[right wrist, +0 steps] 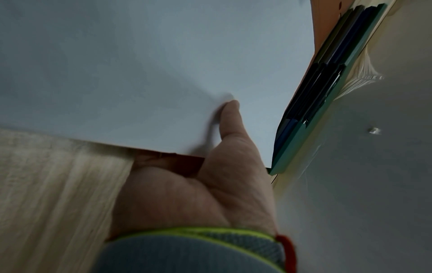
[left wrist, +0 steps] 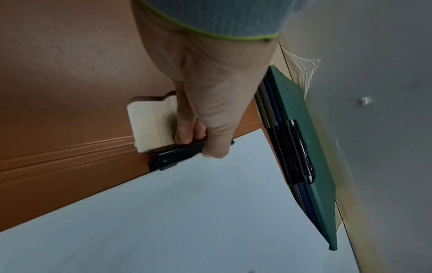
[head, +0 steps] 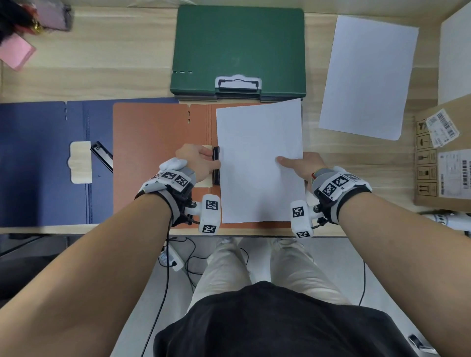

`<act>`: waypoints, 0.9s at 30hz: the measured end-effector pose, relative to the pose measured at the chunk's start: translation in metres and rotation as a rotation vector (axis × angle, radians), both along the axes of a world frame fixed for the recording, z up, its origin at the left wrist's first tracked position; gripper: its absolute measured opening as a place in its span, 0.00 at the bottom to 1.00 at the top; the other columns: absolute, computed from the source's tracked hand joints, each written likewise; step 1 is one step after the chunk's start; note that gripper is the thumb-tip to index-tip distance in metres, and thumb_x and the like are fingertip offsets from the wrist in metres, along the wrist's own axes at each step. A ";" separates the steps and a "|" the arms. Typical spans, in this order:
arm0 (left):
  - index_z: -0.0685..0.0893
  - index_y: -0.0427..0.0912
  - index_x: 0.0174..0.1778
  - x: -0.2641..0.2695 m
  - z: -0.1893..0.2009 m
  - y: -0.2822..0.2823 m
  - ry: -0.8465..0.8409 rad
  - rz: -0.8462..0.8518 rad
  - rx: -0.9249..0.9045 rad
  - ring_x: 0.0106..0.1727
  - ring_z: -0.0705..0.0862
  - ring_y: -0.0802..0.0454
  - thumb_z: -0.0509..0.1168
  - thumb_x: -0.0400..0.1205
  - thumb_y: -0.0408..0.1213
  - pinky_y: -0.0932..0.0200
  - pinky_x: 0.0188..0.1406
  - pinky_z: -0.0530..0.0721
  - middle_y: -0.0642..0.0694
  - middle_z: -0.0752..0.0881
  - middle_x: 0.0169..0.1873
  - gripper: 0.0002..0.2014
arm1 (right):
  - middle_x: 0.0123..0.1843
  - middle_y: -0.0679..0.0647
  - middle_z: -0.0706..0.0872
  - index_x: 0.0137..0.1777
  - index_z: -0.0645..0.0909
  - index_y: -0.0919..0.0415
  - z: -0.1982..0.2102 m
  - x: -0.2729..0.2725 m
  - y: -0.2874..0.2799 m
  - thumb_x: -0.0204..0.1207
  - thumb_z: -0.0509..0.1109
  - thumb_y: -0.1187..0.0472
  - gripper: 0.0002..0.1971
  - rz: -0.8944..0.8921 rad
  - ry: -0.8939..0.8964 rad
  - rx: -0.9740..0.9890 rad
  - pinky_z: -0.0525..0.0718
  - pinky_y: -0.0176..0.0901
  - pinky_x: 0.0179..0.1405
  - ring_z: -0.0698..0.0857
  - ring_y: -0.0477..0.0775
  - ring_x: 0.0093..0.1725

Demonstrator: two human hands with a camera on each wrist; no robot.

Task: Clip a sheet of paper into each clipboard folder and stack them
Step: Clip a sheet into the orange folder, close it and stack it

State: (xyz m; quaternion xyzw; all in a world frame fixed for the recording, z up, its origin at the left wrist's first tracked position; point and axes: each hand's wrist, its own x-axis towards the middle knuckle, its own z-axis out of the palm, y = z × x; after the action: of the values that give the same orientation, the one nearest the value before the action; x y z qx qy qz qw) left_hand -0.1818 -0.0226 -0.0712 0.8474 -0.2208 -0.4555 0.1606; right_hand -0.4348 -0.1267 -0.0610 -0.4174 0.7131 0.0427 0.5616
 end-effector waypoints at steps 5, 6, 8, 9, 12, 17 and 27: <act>0.90 0.43 0.52 -0.002 0.001 -0.001 -0.028 -0.007 0.018 0.48 0.90 0.51 0.81 0.71 0.40 0.53 0.56 0.89 0.49 0.91 0.46 0.15 | 0.60 0.55 0.87 0.62 0.81 0.64 -0.003 0.000 0.000 0.67 0.82 0.47 0.29 -0.005 -0.018 0.020 0.83 0.47 0.60 0.85 0.57 0.57; 0.90 0.45 0.51 -0.002 0.002 -0.002 -0.032 -0.007 0.024 0.47 0.90 0.52 0.81 0.71 0.40 0.54 0.56 0.89 0.50 0.91 0.46 0.15 | 0.59 0.55 0.87 0.60 0.82 0.64 -0.003 0.000 0.000 0.67 0.82 0.47 0.27 -0.006 -0.021 0.021 0.83 0.47 0.60 0.85 0.57 0.57; 0.90 0.46 0.50 -0.003 0.003 -0.003 -0.046 -0.015 0.038 0.47 0.89 0.52 0.81 0.71 0.42 0.56 0.55 0.88 0.51 0.91 0.46 0.14 | 0.59 0.54 0.87 0.58 0.82 0.64 -0.005 -0.001 0.001 0.67 0.83 0.48 0.27 -0.004 -0.032 0.026 0.83 0.46 0.60 0.85 0.56 0.57; 0.90 0.46 0.51 -0.003 0.003 -0.003 -0.052 -0.016 0.044 0.47 0.89 0.52 0.81 0.70 0.42 0.56 0.54 0.88 0.51 0.91 0.46 0.15 | 0.60 0.54 0.87 0.60 0.81 0.65 -0.007 -0.002 0.001 0.65 0.83 0.47 0.30 -0.005 -0.034 0.025 0.83 0.47 0.61 0.85 0.56 0.58; 0.90 0.47 0.50 -0.005 0.003 -0.004 -0.065 -0.014 0.055 0.46 0.89 0.53 0.82 0.69 0.43 0.55 0.53 0.89 0.52 0.91 0.45 0.15 | 0.62 0.56 0.86 0.65 0.80 0.66 -0.010 -0.002 0.001 0.62 0.84 0.44 0.37 0.002 -0.023 0.030 0.83 0.50 0.65 0.85 0.58 0.61; 0.90 0.49 0.49 -0.006 0.005 -0.006 -0.076 -0.013 0.084 0.44 0.89 0.55 0.82 0.67 0.46 0.54 0.52 0.90 0.56 0.90 0.42 0.16 | 0.63 0.56 0.86 0.66 0.80 0.67 -0.014 -0.003 -0.001 0.62 0.84 0.43 0.38 0.033 -0.005 0.029 0.82 0.51 0.66 0.84 0.58 0.62; 0.90 0.47 0.56 -0.013 0.008 -0.011 -0.154 -0.045 0.127 0.47 0.89 0.52 0.81 0.68 0.47 0.54 0.52 0.89 0.52 0.91 0.49 0.21 | 0.73 0.59 0.80 0.74 0.74 0.70 -0.021 -0.003 -0.003 0.57 0.84 0.37 0.51 0.078 0.029 0.024 0.79 0.53 0.71 0.80 0.60 0.71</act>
State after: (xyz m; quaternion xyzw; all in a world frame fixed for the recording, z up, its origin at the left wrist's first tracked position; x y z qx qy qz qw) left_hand -0.1947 -0.0334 -0.0628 0.8832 -0.2221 -0.4055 0.0788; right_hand -0.4382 -0.1292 -0.0819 -0.4375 0.7037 0.0792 0.5542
